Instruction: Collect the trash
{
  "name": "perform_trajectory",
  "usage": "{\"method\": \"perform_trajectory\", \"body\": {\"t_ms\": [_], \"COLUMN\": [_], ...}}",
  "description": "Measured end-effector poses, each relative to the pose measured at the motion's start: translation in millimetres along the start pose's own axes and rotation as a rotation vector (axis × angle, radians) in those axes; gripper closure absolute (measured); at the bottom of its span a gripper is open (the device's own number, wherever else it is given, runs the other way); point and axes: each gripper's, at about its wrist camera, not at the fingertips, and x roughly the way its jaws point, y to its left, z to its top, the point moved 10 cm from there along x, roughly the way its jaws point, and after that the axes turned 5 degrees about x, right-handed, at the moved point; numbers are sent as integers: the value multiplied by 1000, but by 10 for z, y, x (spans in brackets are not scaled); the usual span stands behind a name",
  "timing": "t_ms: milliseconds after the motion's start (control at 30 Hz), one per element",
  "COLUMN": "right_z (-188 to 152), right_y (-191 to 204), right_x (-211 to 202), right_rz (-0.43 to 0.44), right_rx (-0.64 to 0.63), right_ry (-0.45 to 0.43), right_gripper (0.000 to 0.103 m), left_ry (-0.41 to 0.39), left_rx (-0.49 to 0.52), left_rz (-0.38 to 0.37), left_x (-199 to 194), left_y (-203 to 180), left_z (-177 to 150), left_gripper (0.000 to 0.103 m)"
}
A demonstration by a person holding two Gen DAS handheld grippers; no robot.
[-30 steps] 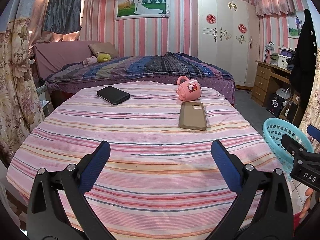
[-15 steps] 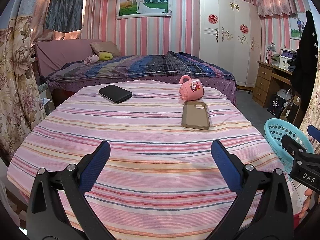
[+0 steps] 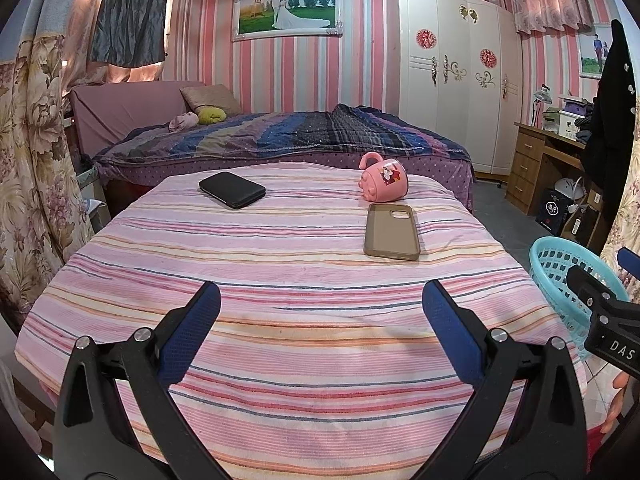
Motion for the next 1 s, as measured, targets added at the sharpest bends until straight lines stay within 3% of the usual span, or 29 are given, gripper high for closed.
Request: {"method": "perform_trajectory", "body": {"t_ms": [1000], "right_z": [-2], "right_y": [-28], "right_x": [-6], "right_rz": [-9], "right_rx": [2], "right_ry": [-7], "right_gripper": [5], "left_ry": [-5], "left_rx": [8], "left_rz": [9], "left_x": [-6], "left_y": [27], "left_z": [-6], "left_gripper": [6]}}
